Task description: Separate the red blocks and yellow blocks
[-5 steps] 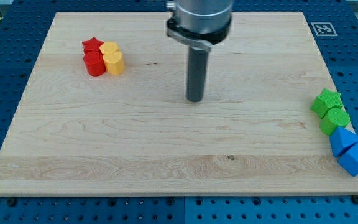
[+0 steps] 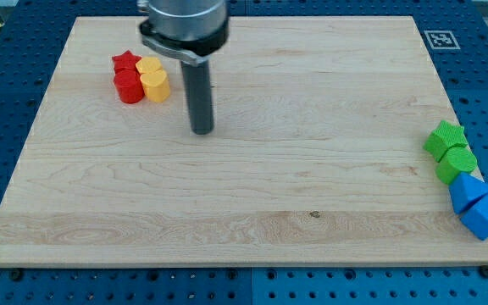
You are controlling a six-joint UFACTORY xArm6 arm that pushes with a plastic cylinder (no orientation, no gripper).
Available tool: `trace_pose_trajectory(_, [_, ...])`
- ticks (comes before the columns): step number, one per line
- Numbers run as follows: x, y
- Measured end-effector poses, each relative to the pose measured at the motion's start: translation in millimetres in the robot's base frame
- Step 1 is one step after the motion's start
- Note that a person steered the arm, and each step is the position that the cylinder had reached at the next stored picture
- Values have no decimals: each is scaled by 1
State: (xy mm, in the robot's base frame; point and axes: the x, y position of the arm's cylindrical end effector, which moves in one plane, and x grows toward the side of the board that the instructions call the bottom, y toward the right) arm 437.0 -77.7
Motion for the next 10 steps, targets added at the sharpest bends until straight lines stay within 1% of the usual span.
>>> trace_pose_trajectory(2, [-25,-76])
trace_pose_trajectory(3, [-50,-77])
trace_pose_trajectory(4, [-62,-81])
trace_pose_trajectory(5, [-71,-99])
trace_pose_trajectory(6, [-76,-99])
trace_pose_trajectory(10, [-76,-19])
